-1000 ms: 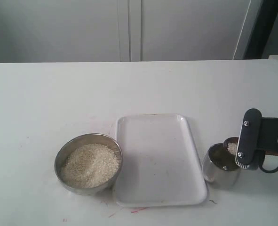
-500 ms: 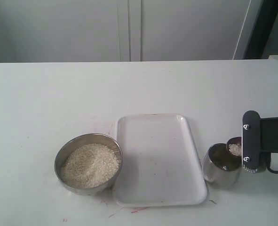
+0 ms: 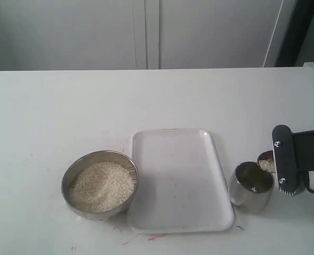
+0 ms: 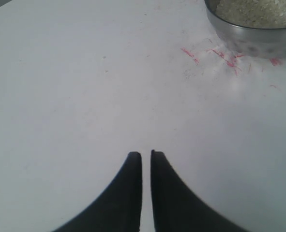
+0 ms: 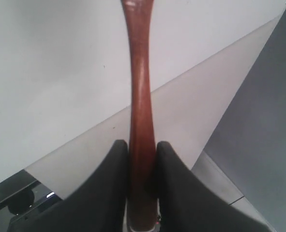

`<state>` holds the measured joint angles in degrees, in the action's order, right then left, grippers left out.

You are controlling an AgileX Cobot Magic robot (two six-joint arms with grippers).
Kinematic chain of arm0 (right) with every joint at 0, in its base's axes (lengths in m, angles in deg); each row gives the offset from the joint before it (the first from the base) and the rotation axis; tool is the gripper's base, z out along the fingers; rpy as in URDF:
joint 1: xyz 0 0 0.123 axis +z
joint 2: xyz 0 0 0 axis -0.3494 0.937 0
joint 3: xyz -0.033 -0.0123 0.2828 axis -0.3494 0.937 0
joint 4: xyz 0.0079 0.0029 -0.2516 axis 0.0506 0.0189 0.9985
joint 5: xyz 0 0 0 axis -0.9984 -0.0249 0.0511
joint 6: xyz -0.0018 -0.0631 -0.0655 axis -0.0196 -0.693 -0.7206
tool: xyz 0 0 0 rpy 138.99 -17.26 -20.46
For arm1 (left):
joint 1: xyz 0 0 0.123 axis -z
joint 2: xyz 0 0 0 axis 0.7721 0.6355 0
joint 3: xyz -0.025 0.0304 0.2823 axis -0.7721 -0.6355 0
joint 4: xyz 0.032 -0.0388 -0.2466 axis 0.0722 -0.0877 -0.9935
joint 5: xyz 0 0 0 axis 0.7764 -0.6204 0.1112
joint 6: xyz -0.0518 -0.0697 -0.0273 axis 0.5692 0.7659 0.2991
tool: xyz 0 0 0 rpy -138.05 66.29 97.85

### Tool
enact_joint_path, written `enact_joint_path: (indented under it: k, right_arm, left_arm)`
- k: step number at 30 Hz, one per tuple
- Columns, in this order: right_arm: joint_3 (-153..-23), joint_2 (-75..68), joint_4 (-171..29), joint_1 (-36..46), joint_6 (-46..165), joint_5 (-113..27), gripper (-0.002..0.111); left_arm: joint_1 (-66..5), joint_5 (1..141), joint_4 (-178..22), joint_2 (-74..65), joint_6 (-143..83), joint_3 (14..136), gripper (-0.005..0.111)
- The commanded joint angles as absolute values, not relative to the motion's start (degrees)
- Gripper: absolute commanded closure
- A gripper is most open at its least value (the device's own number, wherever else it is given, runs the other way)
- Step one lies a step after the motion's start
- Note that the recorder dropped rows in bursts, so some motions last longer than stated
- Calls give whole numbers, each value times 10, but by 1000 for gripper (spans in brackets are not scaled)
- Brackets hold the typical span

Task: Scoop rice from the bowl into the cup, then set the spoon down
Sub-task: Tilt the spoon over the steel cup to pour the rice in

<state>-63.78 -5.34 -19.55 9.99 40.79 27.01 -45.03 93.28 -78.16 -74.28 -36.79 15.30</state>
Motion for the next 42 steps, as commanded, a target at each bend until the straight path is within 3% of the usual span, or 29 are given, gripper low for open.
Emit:
enact_joint_path:
  k: [1, 25, 42]
  right_arm:
    - [-635, -37, -176, 104, 400, 272, 108]
    - [-635, -15, -57, 138, 370, 272, 108]
    - [-635, -15, -84, 168, 350, 272, 108]
  left_arm:
    - [-446, 960, -785, -743, -365, 148, 92]
    - [-446, 960, -785, -743, -365, 148, 92]
    - [-446, 960, -785, -743, -365, 148, 92]
